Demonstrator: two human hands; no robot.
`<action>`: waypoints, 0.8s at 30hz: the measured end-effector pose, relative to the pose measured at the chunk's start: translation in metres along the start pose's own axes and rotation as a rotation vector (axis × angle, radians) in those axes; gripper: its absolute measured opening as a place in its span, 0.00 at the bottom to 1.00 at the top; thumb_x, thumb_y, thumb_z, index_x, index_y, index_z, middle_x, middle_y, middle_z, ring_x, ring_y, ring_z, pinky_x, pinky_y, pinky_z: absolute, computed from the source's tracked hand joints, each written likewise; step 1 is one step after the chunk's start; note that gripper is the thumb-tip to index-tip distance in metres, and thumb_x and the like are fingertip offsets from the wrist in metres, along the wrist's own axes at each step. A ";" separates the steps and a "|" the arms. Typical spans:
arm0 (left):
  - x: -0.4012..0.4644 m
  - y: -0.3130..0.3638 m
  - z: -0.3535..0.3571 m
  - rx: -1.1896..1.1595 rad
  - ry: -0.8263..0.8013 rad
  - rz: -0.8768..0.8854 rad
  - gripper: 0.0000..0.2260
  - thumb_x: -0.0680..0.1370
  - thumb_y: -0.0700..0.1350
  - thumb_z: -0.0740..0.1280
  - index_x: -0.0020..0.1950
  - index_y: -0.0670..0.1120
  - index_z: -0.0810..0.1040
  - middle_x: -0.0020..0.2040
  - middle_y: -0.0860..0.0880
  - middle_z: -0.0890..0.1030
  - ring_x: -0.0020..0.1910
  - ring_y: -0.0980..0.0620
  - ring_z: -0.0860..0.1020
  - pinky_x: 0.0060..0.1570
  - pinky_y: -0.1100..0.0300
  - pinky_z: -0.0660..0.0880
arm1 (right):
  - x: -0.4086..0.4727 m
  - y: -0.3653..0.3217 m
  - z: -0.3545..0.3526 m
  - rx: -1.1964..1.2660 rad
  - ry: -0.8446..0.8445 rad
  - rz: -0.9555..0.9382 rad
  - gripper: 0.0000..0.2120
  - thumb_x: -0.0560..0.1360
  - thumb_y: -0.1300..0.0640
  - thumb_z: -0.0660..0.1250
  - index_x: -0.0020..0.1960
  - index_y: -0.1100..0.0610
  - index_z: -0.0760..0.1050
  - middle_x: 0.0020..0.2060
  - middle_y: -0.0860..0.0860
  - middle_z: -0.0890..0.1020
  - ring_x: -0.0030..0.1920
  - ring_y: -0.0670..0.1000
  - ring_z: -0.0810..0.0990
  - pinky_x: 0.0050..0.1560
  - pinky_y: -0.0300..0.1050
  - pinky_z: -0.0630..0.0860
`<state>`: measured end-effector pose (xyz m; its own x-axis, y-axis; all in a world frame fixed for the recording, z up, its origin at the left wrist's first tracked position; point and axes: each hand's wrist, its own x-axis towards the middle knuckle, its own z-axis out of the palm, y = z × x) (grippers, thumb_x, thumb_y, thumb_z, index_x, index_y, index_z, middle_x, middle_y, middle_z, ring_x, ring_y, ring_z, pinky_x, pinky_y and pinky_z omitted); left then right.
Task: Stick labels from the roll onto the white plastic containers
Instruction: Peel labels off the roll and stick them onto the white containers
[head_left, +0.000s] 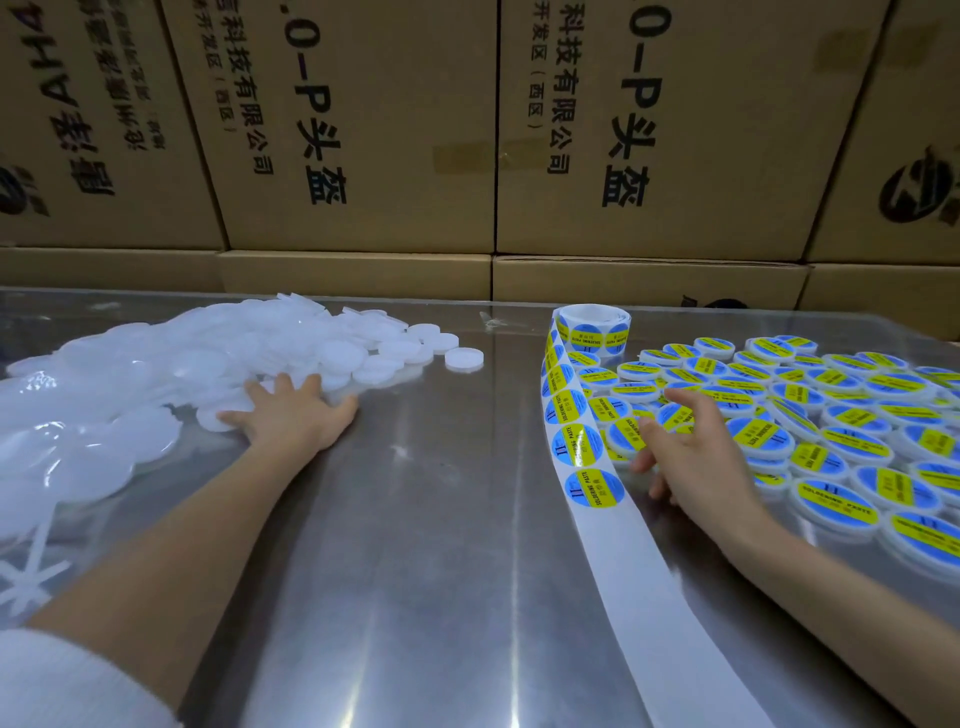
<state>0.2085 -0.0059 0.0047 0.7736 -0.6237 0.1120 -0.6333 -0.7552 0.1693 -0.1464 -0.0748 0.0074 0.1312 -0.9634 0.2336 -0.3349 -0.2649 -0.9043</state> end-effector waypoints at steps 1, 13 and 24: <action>-0.002 0.001 0.000 -0.002 0.000 0.021 0.30 0.75 0.68 0.50 0.72 0.54 0.63 0.74 0.46 0.59 0.74 0.38 0.49 0.65 0.30 0.50 | -0.001 0.001 0.001 -0.036 -0.001 -0.035 0.15 0.78 0.54 0.61 0.64 0.50 0.64 0.26 0.47 0.80 0.20 0.47 0.73 0.29 0.43 0.69; -0.067 0.039 0.004 -0.070 0.057 0.285 0.19 0.77 0.62 0.53 0.62 0.56 0.70 0.68 0.48 0.66 0.68 0.41 0.60 0.62 0.33 0.56 | -0.004 0.002 0.004 -0.177 -0.045 -0.186 0.05 0.76 0.58 0.61 0.47 0.48 0.73 0.26 0.53 0.78 0.28 0.53 0.74 0.38 0.50 0.74; -0.131 0.091 0.013 -0.128 0.088 0.516 0.19 0.80 0.55 0.53 0.71 0.55 0.63 0.68 0.50 0.68 0.66 0.45 0.66 0.62 0.40 0.60 | -0.012 -0.004 0.002 -0.322 -0.173 -0.399 0.11 0.73 0.59 0.68 0.40 0.42 0.74 0.38 0.38 0.80 0.37 0.45 0.77 0.40 0.44 0.73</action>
<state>0.0494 0.0047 -0.0073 0.3650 -0.8837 0.2931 -0.9283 -0.3212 0.1875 -0.1448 -0.0621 0.0072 0.4493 -0.7717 0.4501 -0.4933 -0.6344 -0.5952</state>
